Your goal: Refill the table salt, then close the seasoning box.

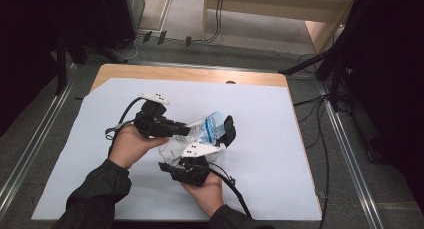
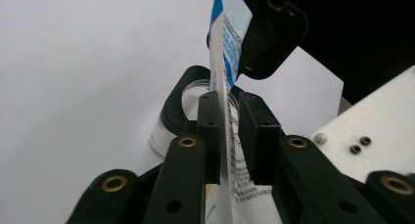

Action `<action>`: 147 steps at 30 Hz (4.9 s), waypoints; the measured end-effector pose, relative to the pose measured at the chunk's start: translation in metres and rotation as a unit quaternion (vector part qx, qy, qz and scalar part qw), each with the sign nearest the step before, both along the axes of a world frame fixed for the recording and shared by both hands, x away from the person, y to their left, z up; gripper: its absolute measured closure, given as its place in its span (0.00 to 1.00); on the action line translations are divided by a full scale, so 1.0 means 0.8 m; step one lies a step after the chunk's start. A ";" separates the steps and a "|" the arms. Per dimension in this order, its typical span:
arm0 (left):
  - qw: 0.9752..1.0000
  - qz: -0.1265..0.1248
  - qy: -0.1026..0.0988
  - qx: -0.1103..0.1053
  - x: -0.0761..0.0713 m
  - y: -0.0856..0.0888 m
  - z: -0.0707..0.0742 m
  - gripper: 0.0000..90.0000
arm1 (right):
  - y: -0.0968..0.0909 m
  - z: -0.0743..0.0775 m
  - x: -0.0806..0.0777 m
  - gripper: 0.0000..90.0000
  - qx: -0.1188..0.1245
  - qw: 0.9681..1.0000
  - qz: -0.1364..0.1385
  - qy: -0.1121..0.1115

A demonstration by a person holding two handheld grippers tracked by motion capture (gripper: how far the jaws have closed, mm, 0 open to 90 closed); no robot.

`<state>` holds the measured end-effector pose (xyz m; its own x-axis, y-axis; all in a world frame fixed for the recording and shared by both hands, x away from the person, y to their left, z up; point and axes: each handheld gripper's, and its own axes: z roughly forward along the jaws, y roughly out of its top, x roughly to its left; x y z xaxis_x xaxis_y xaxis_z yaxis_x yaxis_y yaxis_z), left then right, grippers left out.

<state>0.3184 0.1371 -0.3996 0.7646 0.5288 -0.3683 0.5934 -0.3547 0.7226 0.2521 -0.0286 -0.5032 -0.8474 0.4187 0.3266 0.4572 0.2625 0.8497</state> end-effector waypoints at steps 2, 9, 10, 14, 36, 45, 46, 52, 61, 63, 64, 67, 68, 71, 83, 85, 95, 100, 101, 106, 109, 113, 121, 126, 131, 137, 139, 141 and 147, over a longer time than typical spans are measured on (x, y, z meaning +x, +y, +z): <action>1.000 -0.004 -0.002 0.005 0.000 -0.001 0.000 0.94 | 0.000 -0.002 -0.001 0.81 -0.003 1.000 0.000 -0.002; 1.000 -0.012 0.005 -0.005 0.004 0.003 -0.005 0.94 | 0.001 -0.005 -0.002 0.81 -0.003 1.000 -0.008 0.009; 1.000 -0.011 0.005 -0.005 0.004 0.002 -0.006 0.93 | 0.001 -0.006 -0.002 0.81 -0.005 1.000 -0.010 0.008; 1.000 -0.015 0.000 -0.003 0.007 -0.001 -0.010 0.91 | 0.001 -0.010 -0.003 0.81 -0.012 1.000 -0.013 0.009; 0.999 -0.036 -0.015 -0.010 0.013 -0.003 -0.017 0.97 | -0.003 -0.017 -0.002 0.82 -0.030 0.999 -0.010 0.009; 0.999 -0.029 -0.023 -0.005 0.008 0.005 -0.015 0.98 | -0.015 -0.005 -0.008 0.72 -0.031 0.999 0.002 0.023; 0.999 -0.028 -0.025 -0.004 0.008 0.006 -0.015 0.98 | -0.018 -0.004 -0.010 0.72 -0.034 0.999 0.002 0.020; 0.999 -0.017 -0.029 -0.017 0.004 0.014 -0.014 0.99 | -0.038 0.008 -0.010 0.72 -0.036 0.999 -0.005 0.018; 0.999 -0.010 -0.038 -0.024 -0.001 0.023 -0.014 0.99 | -0.065 0.026 -0.013 0.71 -0.035 0.999 -0.007 -0.011; 0.999 -0.011 -0.039 -0.028 0.000 0.024 -0.016 0.99 | -0.069 0.026 -0.014 0.71 -0.042 0.999 -0.007 -0.017; 0.999 -0.010 -0.040 -0.028 0.000 0.025 -0.016 0.99 | -0.071 0.025 -0.014 0.71 -0.042 0.999 -0.007 -0.017; 0.999 -0.011 -0.045 -0.029 -0.002 0.025 -0.016 0.99 | -0.076 0.024 -0.013 0.70 -0.045 0.999 -0.010 -0.017; 0.998 -0.012 -0.046 -0.028 -0.002 0.026 -0.016 0.99 | -0.077 0.024 -0.013 0.70 -0.045 0.999 -0.011 -0.018; 0.998 -0.009 -0.048 -0.027 -0.003 0.029 -0.016 0.99 | -0.082 0.026 -0.013 0.70 -0.043 0.999 -0.010 -0.023; 0.998 0.014 -0.052 -0.038 -0.006 0.046 -0.011 1.00 | -0.095 0.028 -0.010 0.68 -0.051 0.998 -0.010 -0.032; 0.998 0.018 -0.055 -0.037 -0.006 0.049 -0.011 1.00 | -0.096 0.028 -0.011 0.68 -0.054 0.998 -0.008 -0.036; 0.997 0.037 -0.061 -0.040 0.001 0.064 -0.008 1.00 | -0.104 0.027 -0.007 0.66 -0.057 0.998 -0.009 -0.031; 0.995 0.051 -0.068 -0.043 0.008 0.072 -0.010 1.00 | -0.110 0.029 -0.005 0.66 -0.055 0.998 -0.010 -0.028; 0.995 0.054 -0.070 -0.040 0.011 0.075 -0.011 1.00 | -0.112 0.029 -0.005 0.66 -0.057 0.998 -0.010 -0.032; 0.994 0.069 -0.070 -0.042 0.022 0.080 -0.015 1.00 | -0.125 0.029 -0.001 0.66 -0.063 0.998 -0.015 -0.025; 0.994 0.075 -0.070 -0.042 0.029 0.083 -0.019 1.00 | -0.134 0.029 -0.001 0.66 -0.065 0.997 -0.016 -0.023; 0.993 0.082 -0.068 -0.043 0.039 0.085 -0.024 1.00 | -0.146 0.028 -0.001 0.66 -0.066 0.997 -0.024 -0.016; 0.992 0.094 -0.069 -0.043 0.057 0.090 -0.036 1.00 | -0.173 0.025 0.001 0.66 -0.074 0.996 -0.046 -0.012; 0.993 0.102 -0.053 -0.030 0.063 0.096 -0.051 1.00 | -0.189 0.028 0.006 0.66 -0.069 0.995 -0.065 -0.010; 0.993 0.102 -0.053 -0.026 0.063 0.099 -0.058 1.00 | -0.200 0.030 0.014 0.67 -0.064 0.995 -0.078 -0.009; 0.993 0.102 -0.057 -0.023 0.060 0.103 -0.063 1.00 | -0.207 0.032 0.020 0.67 -0.061 0.995 -0.084 -0.007; 0.993 0.101 -0.057 -0.026 0.059 0.105 -0.064 1.00 | -0.208 0.031 0.022 0.67 -0.060 0.995 -0.083 -0.005; 0.993 0.101 -0.059 -0.029 0.057 0.108 -0.064 1.00 | -0.208 0.030 0.022 0.67 -0.062 0.995 -0.083 -0.003; 0.993 0.097 -0.060 -0.031 0.049 0.114 -0.065 1.00 | -0.212 0.031 0.028 0.68 -0.053 0.995 -0.089 -0.005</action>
<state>0.3577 0.2280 -0.4515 0.6904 0.6500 -0.3175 0.5549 -0.1944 0.8089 0.2746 -0.1985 -0.4787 -0.7595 0.5940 0.2652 0.4965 0.2659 0.8263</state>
